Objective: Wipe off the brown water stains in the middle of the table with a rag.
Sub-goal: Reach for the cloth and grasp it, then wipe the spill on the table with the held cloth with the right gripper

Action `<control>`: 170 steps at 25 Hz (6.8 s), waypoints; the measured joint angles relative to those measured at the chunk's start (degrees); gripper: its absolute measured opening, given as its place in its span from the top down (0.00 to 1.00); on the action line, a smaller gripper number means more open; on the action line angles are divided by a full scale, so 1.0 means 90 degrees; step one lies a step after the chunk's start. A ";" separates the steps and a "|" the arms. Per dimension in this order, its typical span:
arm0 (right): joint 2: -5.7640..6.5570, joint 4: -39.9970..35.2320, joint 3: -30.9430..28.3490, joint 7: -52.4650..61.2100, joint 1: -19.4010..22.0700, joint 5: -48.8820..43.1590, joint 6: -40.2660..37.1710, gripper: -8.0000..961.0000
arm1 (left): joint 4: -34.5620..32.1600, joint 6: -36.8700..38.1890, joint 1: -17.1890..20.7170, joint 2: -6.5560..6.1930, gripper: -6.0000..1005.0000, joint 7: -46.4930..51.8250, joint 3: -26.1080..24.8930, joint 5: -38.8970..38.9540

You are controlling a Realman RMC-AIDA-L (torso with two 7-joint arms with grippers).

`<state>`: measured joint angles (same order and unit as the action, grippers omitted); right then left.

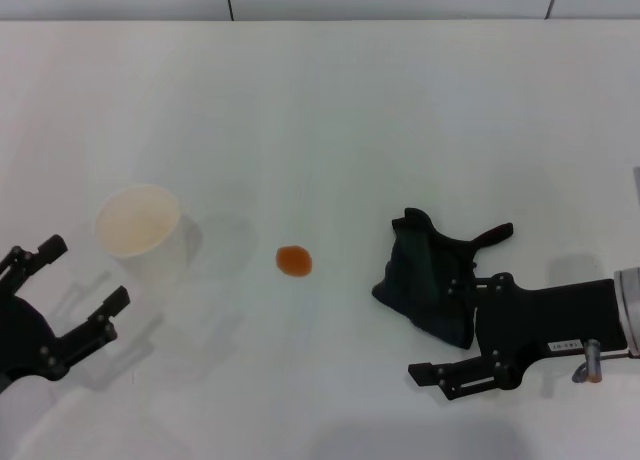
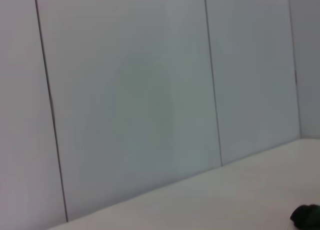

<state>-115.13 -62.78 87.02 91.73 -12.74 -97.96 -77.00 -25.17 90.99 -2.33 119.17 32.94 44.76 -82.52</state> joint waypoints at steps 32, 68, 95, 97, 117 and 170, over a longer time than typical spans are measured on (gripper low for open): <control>0.0000 -0.0167 -0.0004 0.0199 -0.0186 0.0570 0.0268 0.12 | -0.2495 0.1333 -0.2075 -0.1462 0.12 0.4612 -0.0100 -0.2953; -0.0010 -0.1921 0.0276 0.5159 -0.0806 -0.2737 0.0739 0.12 | -0.3077 0.2034 -0.2286 -0.1630 0.12 0.5459 -0.0079 -0.3103; -0.0030 -0.2559 0.1852 0.6806 -0.0987 -0.3822 0.1225 0.12 | -0.3083 0.2001 -0.2317 -0.1600 0.12 0.5294 -0.0065 -0.3189; -0.0029 -0.2556 0.1852 0.6807 -0.0987 -0.3830 0.1263 0.12 | -0.3083 0.2007 -0.2319 -0.1600 0.12 0.5290 -0.0063 -0.3192; -0.0030 -0.2457 0.1659 0.7056 -0.0994 -0.4322 0.1285 0.12 | -0.3082 0.2000 -0.2289 -0.1570 0.12 0.5219 -0.0069 -0.3196; -0.0029 -0.2154 0.2019 0.7056 -0.0977 -0.4274 0.1583 0.47 | -0.3083 0.2000 -0.2273 -0.1522 0.12 0.5104 -0.0062 -0.3194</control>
<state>-115.40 -82.16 105.19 155.24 -21.54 -136.43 -62.76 -52.91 108.99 -22.79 105.47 78.87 44.21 -111.26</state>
